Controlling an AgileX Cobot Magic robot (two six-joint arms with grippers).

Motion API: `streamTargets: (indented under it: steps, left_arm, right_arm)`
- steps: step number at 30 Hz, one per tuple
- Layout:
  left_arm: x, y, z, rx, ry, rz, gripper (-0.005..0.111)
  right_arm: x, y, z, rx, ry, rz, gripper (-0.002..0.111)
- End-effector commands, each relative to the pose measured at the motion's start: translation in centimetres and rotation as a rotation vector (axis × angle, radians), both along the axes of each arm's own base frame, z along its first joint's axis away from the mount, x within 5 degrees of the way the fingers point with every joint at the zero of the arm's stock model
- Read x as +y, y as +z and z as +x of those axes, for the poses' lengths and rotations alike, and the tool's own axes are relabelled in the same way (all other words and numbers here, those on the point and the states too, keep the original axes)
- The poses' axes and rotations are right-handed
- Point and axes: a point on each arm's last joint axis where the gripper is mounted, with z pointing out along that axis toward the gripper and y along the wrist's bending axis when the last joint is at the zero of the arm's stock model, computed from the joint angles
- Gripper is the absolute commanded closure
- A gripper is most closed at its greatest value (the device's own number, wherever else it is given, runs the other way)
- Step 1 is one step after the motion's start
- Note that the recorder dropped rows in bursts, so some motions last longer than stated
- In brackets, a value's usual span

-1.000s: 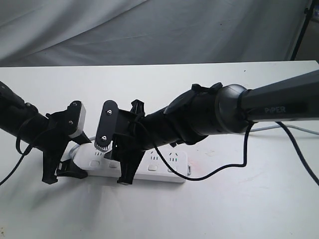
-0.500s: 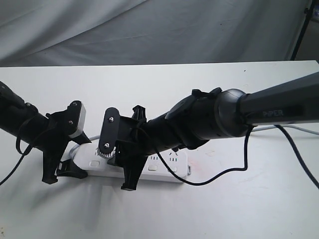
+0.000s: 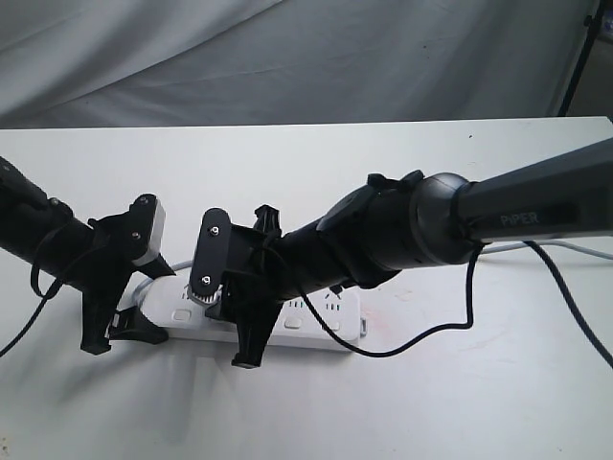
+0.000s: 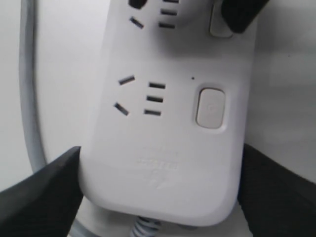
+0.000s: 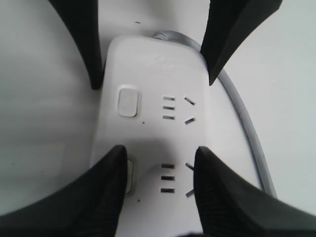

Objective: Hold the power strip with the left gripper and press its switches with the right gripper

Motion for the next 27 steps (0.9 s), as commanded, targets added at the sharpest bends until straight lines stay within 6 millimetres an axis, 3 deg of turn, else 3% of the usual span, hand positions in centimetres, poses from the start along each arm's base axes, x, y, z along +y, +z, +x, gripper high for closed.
streamTargets:
  steps: [1, 12, 14, 19, 24, 27]
  left_arm:
    - [-0.3, 0.4, 0.1, -0.004, 0.013, -0.018, 0.045]
    - [-0.3, 0.4, 0.1, -0.002, 0.016, -0.018, 0.045]
    - [-0.3, 0.4, 0.1, -0.002, 0.016, -0.018, 0.045]
    - [-0.3, 0.4, 0.1, -0.004, 0.013, -0.018, 0.045]
    - [-0.3, 0.4, 0.1, -0.004, 0.013, -0.018, 0.045]
    - [-0.3, 0.4, 0.1, -0.003, 0.015, -0.018, 0.045]
  right_arm:
    - [-0.4, -1.6, -0.1, 0.005, 0.029, -0.053, 0.067]
    - [-0.5, -2.5, -0.1, 0.014, 0.044, -0.078, 0.067]
    - [-0.4, -1.5, -0.1, -0.002, 0.034, -0.058, 0.067]
    - [-0.7, 4.3, -0.1, -0.104, 0.010, 0.026, 0.067]
    - [-3.5, 4.5, -1.3, -0.065, -0.058, 0.019, 0.067]
    - [-3.6, 4.1, -1.2, -0.057, -0.066, 0.015, 0.067]
